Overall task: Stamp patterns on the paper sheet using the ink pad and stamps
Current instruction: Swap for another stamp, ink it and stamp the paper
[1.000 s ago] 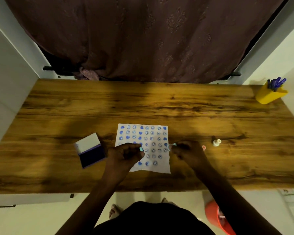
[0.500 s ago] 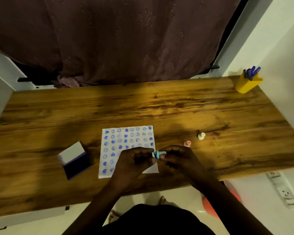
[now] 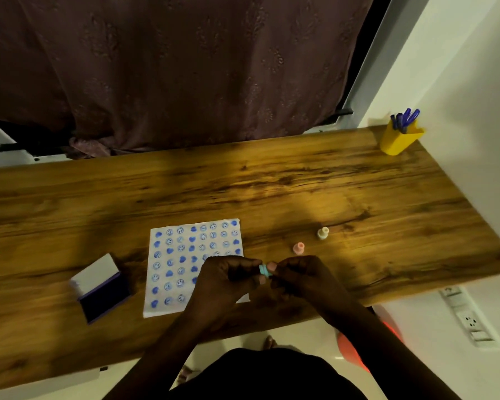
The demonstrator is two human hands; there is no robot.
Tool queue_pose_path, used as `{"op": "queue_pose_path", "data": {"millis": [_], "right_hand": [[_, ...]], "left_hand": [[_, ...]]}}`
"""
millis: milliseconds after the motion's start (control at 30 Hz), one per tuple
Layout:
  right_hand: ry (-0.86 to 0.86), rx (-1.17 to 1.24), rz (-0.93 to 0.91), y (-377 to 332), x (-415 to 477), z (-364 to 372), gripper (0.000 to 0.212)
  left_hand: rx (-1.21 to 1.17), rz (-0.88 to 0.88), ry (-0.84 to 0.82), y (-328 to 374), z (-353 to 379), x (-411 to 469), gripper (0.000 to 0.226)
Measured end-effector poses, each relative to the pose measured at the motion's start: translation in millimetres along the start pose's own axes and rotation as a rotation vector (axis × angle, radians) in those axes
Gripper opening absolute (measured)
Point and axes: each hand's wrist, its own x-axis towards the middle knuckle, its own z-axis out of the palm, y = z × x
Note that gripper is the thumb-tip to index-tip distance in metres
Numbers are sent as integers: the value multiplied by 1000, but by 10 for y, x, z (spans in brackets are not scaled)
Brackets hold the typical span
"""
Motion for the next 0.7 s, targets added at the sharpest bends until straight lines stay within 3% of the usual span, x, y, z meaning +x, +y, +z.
{"op": "queue_pose_path", "data": {"millis": [200, 333, 500, 700], "right_hand": [[9, 7, 51, 70, -19, -241, 31], [73, -86, -8, 63, 55, -494, 31], [354, -812, -201, 121, 292, -871, 21], [423, -1083, -280, 313, 633, -1030, 16]], "left_hand": [[-7, -49, -54, 12, 236, 78, 35], [1, -115, -89, 4, 370, 196, 38], [17, -149, -20, 8, 471, 298, 36], [22, -138, 33, -34, 471, 326, 31]]}}
